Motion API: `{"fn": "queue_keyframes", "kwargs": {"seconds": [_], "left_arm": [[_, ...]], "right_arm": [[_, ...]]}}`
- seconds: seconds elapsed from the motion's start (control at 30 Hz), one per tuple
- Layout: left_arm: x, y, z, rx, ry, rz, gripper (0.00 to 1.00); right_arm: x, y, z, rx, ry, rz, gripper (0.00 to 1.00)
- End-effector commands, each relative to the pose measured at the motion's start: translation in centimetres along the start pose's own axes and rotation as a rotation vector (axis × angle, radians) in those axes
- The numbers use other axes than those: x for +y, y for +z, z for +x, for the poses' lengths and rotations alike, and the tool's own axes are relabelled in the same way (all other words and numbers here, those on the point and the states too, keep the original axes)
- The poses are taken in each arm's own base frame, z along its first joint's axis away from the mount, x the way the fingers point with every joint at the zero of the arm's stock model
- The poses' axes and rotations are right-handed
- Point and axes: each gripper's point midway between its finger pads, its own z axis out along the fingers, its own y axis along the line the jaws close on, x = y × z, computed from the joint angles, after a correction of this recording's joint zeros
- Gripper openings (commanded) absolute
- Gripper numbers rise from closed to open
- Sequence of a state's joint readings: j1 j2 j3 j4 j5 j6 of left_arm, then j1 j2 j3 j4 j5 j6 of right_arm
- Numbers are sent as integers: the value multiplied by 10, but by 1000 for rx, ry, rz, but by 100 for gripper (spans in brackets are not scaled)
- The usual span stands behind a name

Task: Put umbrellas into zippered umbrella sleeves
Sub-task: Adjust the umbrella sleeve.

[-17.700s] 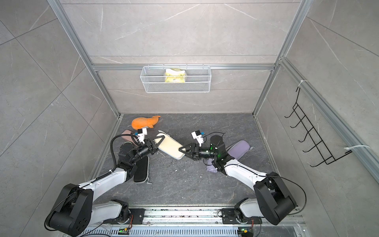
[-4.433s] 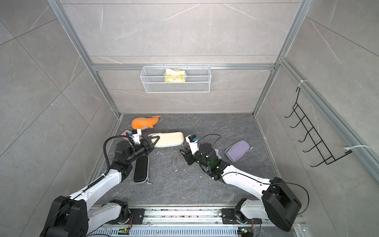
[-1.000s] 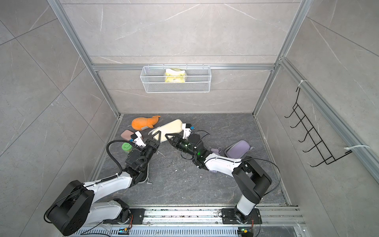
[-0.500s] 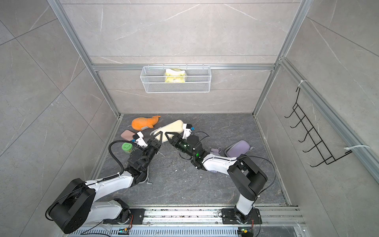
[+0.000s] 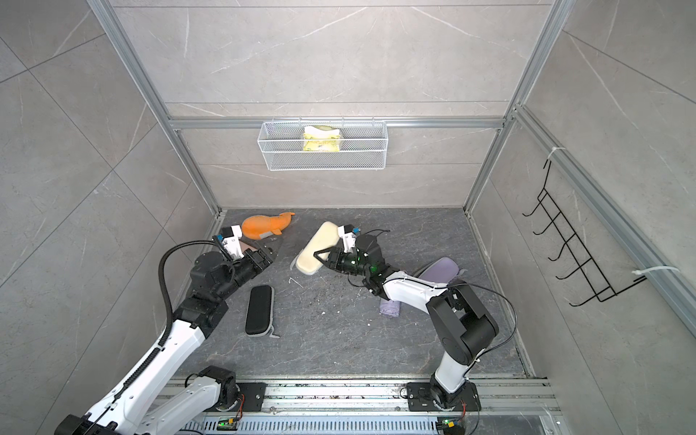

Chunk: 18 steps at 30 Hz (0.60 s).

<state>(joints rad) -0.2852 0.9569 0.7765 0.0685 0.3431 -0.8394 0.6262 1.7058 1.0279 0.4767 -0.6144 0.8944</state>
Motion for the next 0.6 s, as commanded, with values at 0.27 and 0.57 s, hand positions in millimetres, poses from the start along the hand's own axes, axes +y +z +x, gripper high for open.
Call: {"fn": "queue_keyframes", "kwargs": {"seconds": [0.27, 0.57], "left_arm": [[-9, 13, 66, 456, 42, 118, 93], [-27, 31, 64, 453, -63, 294, 71]], "right_arm": [[90, -27, 42, 356, -260, -288, 24], [92, -23, 45, 391, -242, -306, 28]]}}
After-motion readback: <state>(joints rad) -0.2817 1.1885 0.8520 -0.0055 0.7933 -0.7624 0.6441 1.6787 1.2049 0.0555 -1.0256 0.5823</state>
